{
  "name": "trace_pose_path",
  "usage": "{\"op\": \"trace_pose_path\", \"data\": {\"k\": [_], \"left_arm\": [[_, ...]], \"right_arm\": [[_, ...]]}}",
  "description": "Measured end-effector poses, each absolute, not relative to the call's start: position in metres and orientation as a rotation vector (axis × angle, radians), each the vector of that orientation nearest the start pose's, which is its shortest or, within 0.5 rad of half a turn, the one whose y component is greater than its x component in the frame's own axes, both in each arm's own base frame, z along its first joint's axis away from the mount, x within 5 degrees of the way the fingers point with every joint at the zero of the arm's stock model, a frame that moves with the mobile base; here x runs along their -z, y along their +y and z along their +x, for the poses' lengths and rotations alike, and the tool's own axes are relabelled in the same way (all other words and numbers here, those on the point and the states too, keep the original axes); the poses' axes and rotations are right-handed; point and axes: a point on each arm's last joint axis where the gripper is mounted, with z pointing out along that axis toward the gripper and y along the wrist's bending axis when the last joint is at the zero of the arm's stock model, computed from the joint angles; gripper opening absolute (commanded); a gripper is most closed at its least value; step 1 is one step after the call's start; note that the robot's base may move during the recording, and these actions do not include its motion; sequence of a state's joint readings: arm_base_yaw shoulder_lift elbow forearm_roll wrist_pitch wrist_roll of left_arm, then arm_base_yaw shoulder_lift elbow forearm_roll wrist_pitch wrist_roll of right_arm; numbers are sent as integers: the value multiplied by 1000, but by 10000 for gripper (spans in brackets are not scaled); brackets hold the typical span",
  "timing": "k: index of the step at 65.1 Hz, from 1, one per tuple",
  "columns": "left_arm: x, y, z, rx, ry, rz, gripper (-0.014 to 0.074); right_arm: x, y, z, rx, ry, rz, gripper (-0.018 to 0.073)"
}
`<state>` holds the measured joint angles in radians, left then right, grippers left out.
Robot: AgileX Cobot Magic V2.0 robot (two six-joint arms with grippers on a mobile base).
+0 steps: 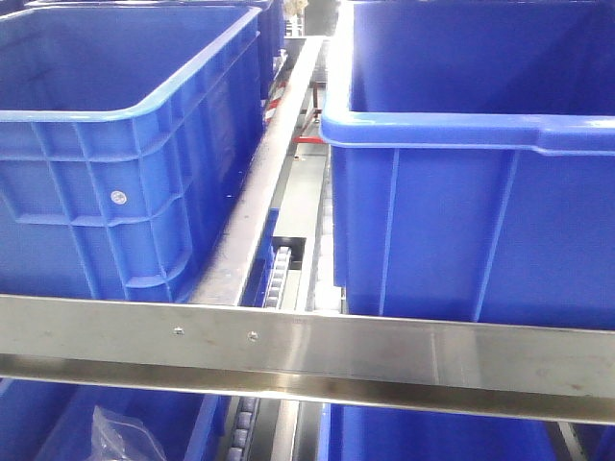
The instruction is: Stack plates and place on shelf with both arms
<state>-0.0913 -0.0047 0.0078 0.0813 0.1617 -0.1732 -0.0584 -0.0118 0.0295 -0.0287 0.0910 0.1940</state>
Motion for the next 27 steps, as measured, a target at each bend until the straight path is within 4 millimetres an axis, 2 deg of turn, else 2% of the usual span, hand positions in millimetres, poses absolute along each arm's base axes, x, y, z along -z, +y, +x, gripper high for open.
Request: {"op": "trace_pose_path", "data": {"k": [27], "left_arm": [[-196, -4, 56, 129, 1649, -14, 85]], "right_arm": [[-196, -4, 57, -81, 1583, 180, 55]]}}
